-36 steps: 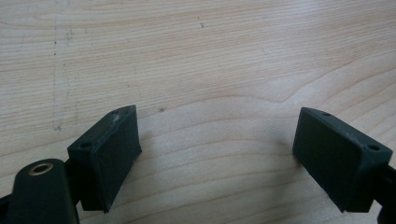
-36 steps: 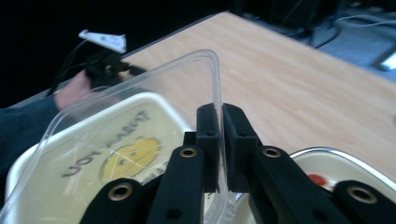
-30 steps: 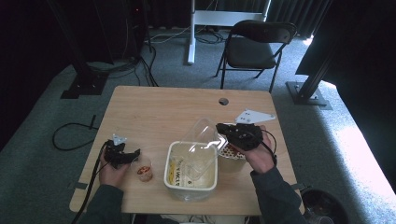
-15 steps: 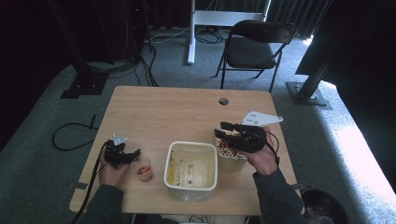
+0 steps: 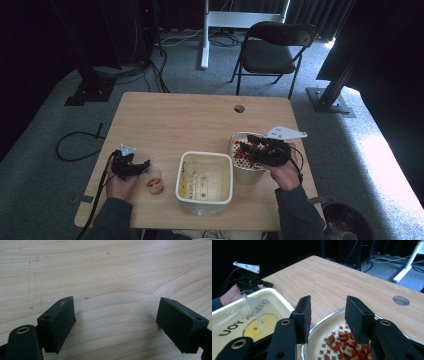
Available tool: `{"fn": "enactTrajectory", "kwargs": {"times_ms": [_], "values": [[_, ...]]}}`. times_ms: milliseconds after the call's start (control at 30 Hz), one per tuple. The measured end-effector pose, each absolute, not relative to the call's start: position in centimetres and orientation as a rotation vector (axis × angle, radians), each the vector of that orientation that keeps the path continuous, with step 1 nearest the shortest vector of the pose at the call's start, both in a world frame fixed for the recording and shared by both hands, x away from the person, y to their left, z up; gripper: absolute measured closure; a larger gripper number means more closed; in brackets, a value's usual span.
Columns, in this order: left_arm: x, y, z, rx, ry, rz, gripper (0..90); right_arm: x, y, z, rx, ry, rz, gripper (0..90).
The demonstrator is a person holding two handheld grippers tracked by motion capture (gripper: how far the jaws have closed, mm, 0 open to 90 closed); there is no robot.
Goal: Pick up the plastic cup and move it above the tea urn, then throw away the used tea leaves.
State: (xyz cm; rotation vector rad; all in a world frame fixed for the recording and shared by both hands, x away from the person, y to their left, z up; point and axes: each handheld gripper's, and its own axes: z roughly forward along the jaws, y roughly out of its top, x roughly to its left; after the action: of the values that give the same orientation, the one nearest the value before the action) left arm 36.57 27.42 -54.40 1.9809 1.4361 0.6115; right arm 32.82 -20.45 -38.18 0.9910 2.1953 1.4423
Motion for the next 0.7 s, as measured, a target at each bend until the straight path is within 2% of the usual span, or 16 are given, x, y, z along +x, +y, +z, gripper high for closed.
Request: {"fn": "enactTrajectory", "kwargs": {"times_ms": [300, 700], "values": [[36.3, 27.4, -54.4, 1.965, 1.453, 0.622, 17.7, 32.7, -22.9, -39.5, 1.099, 2.105, 1.417, 52.2], [33.8, 28.3, -54.4, 2.031, 1.336, 0.59, 19.0, 32.6, -26.0, -41.9, 1.234, 2.035, 1.341, 50.1]]}}
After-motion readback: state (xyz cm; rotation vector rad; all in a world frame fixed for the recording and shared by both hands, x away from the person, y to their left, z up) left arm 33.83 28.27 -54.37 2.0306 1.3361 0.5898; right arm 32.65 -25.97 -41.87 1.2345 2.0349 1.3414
